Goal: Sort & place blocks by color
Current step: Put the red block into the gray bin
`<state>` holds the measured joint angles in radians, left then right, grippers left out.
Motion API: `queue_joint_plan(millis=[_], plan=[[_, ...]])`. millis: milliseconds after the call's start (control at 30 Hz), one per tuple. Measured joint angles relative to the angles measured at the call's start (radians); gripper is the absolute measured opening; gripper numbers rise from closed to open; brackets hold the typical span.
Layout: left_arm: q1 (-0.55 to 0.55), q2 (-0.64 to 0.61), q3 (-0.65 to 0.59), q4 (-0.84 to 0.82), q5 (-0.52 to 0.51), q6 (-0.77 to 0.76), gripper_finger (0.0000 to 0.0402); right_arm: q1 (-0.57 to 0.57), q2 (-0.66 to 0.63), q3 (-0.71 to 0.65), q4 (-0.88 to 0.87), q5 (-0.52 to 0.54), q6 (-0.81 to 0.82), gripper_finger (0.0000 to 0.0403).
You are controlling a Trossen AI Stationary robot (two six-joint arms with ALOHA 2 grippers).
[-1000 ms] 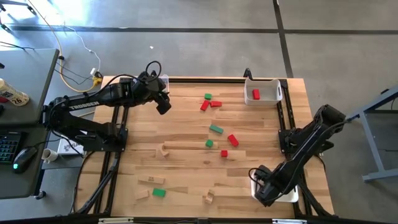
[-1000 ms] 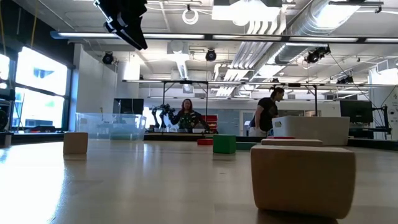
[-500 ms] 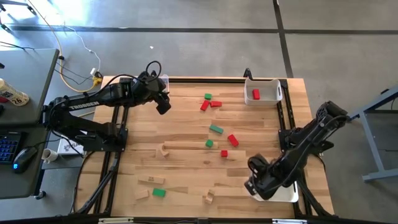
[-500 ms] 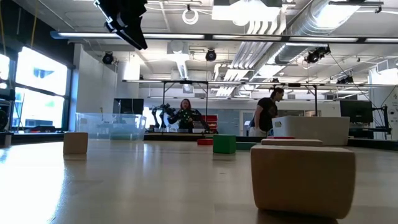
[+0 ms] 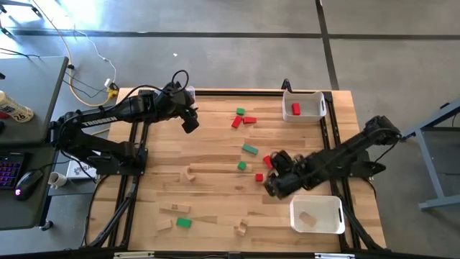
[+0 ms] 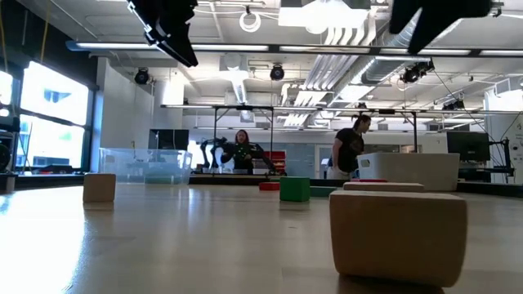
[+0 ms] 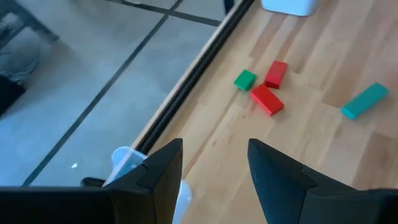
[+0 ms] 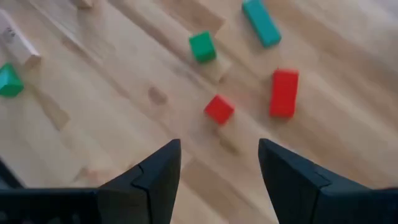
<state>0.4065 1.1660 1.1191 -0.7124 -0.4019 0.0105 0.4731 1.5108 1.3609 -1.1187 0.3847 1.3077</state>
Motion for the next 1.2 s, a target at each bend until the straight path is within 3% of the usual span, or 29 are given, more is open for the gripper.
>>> queue_joint_plan(millis=[333,733,967,1200], plan=[[0.043,0.054,0.0,-0.049,0.171,0.003,0.017,-0.251,0.0,0.0,0.153,0.009,-0.489,0.0201],[0.109,0.085,0.0,-0.108,0.176,-0.007,0.017,-0.54,0.0,0.0,0.36,0.017,-0.97,0.0201],[0.156,0.085,0.0,-0.109,0.176,-0.036,0.017,-0.709,0.0,0.0,0.505,-0.058,-1.115,0.0201],[0.199,0.085,0.0,-0.108,0.176,-0.06,0.017,-0.845,0.0,0.0,0.687,-0.252,-1.294,0.0201]])
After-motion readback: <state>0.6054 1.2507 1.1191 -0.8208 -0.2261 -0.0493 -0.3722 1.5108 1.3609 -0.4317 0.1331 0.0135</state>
